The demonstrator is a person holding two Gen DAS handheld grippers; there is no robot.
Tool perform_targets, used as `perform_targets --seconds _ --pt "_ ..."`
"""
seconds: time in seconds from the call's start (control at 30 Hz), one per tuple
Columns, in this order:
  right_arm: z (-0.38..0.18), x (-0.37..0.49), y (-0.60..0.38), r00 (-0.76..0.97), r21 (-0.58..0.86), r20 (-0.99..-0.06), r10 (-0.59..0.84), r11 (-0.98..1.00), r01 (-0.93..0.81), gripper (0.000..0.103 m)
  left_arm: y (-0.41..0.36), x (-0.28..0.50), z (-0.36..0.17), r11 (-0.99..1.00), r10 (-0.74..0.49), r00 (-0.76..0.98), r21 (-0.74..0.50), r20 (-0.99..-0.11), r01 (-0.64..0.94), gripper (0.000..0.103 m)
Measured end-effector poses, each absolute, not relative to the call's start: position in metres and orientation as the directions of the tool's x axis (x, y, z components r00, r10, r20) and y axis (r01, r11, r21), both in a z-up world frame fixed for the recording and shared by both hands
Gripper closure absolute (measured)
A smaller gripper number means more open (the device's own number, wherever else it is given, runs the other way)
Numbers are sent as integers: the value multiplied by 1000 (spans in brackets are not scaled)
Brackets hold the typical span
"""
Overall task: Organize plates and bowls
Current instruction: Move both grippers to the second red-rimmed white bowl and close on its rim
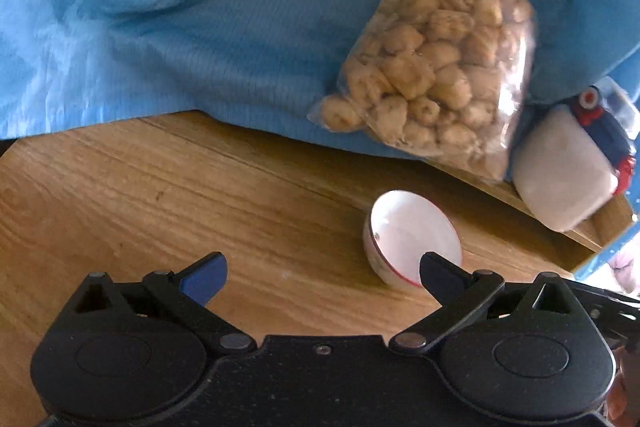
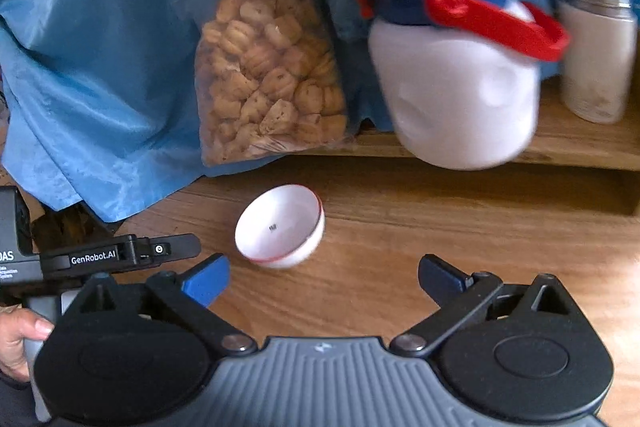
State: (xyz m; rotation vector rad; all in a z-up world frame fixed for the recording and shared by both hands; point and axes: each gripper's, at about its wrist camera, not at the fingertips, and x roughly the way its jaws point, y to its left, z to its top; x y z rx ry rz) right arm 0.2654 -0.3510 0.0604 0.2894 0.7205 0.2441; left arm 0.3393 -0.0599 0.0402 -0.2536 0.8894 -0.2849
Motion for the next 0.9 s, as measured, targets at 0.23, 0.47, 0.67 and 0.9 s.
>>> perform_targets --seconds 0.23,0.47,0.67,0.9 --pt "50 309 -338 707 330 -621 339 931 -155 1 -74 368 28 948 -313 553 -289 -772 134 1" --pt "36 329 -332 679 354 -640 360 922 -155 24 -81 377 25 956 -292 547 -259 -785 138 1" --pt "33 334 -326 681 346 -635 363 923 -169 31 -92 379 30 964 -267 561 -222 -784 148 1" --pt "29 337 -319 665 349 -642 381 918 -188 57 -99 383 27 963 -268 561 -194 -783 189 1"
